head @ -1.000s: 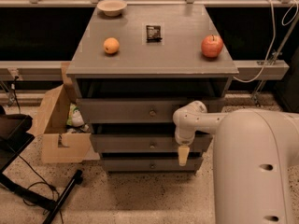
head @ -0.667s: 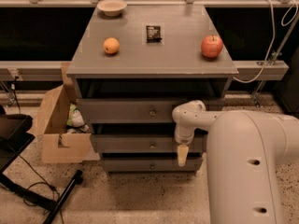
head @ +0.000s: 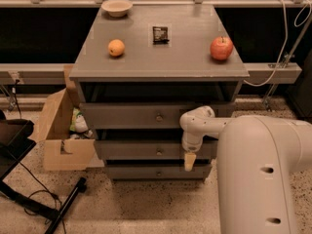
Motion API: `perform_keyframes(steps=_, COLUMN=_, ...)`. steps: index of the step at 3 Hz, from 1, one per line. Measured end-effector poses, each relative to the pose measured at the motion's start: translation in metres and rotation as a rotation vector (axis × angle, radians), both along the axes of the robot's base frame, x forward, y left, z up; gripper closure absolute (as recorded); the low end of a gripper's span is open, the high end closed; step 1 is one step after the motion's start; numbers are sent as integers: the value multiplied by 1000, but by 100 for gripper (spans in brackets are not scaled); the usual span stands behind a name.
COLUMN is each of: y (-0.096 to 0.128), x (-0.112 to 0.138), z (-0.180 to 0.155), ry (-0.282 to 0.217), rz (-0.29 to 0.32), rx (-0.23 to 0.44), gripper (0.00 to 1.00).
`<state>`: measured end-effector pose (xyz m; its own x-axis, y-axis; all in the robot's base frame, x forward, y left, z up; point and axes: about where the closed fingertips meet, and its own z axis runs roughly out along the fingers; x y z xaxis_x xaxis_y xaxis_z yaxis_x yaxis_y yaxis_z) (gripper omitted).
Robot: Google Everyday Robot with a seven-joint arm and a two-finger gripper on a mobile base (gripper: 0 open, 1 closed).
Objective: Open middle drawer
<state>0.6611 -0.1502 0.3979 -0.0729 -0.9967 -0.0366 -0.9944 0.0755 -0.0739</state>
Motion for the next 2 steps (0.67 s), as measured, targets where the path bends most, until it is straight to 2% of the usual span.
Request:
perform_keyframes(steps=1, y=-5, x=-24, z=0, ry=-3, rz=-35, rx=-5, gripper=41)
perform_keyframes(steps=2, y=-11, x=-50, z=17, ry=-28, rz=-67, rx=-41, gripper=63)
